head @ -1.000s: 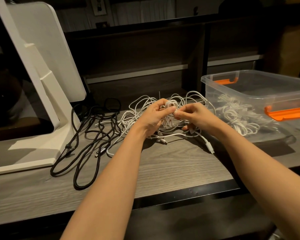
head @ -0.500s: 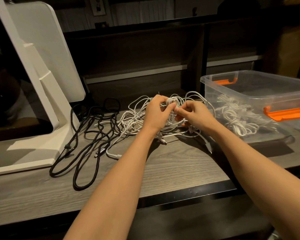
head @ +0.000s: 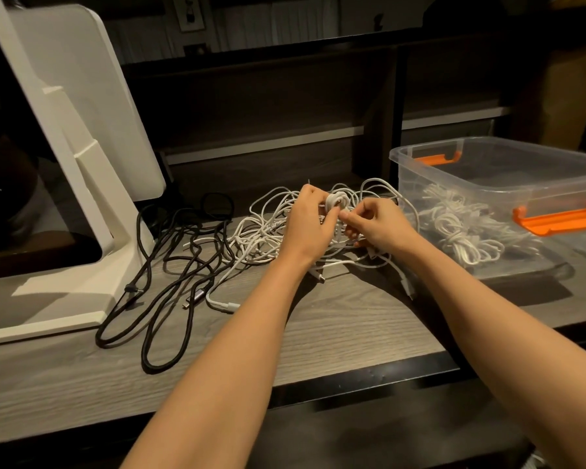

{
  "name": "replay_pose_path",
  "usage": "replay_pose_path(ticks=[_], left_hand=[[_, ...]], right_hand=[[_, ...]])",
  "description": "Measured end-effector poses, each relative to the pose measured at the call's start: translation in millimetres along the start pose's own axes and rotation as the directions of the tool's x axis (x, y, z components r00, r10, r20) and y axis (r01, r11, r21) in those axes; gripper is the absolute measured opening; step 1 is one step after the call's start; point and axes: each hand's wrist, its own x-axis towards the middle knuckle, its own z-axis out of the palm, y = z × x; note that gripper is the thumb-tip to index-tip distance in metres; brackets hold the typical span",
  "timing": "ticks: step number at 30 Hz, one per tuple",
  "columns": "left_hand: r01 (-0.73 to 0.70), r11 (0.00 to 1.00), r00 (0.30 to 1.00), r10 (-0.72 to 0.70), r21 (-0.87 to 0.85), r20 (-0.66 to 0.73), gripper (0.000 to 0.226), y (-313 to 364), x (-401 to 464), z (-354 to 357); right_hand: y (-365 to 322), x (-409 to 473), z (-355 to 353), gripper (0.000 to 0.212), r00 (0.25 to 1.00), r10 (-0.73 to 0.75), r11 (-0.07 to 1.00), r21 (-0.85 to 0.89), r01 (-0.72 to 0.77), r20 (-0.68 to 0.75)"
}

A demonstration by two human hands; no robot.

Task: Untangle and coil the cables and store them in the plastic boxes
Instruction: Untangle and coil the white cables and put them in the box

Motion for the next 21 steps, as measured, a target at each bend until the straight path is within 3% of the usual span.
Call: replay_pose_path(ticks=[8, 12, 17, 21], left_hand=[[-0.077, 0.978, 0.996, 0.066, 0.193, 0.064, 0.015, 2.4, -0.9, -0.3], [-0.076, 0.986, 0.990, 0.056, 0.148, 0.130, 0.024, 2.2, -0.5, -2.4], [0.057, 0.998, 0.975, -0.051, -0.020, 0.216, 0.037, -3.3, 1.4, -2.8], [0.013, 0.995, 0.981, -0.032, 0.101, 0.190, 0.044, -4.0, 0.5, 1.7]], right_hand=[[0.4, -1.2, 5.4, 0.030, 0.994, -0.078, 0.978, -0.199, 0.062, -0.073], [1.0, -0.9, 2.3, 0.028, 0.998, -0.003, 0.993, -0.119, -0.004, -0.057], [-0.2, -0.4, 0.3, 0.029, 0.998, 0.045, 0.994, -0.102, -0.049, -0.040], [-2.0, -0.7, -0.8, 0.029, 0.994, 0.107, 0.994, 0.007, -0.107, -0.010]])
